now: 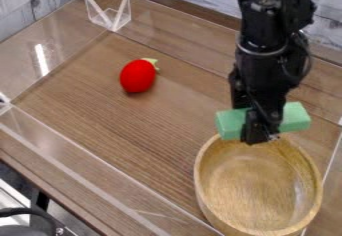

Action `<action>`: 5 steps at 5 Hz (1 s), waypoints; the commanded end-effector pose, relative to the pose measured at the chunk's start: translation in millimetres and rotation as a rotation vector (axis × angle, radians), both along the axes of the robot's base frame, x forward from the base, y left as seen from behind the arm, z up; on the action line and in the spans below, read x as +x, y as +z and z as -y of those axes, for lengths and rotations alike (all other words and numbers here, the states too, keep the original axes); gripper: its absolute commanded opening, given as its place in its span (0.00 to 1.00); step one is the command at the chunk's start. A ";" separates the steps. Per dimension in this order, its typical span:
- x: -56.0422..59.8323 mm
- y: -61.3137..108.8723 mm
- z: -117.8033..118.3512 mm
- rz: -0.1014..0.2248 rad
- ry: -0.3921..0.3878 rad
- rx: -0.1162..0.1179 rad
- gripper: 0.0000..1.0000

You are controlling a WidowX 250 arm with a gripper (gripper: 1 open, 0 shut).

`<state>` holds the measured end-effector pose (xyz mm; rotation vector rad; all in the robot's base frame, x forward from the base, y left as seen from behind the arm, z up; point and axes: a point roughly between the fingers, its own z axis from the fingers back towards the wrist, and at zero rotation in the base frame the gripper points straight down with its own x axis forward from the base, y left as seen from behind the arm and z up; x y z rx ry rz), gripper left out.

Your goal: Remove the green stick from the brown bowl and put it on the table

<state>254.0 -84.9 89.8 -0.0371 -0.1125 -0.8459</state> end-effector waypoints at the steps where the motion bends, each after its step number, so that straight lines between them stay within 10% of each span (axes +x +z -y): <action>1: 18.7 12.6 -5.3 0.046 -0.070 -0.013 0.00; 5: 36.9 -2.1 -11.4 0.004 -0.196 -0.039 0.00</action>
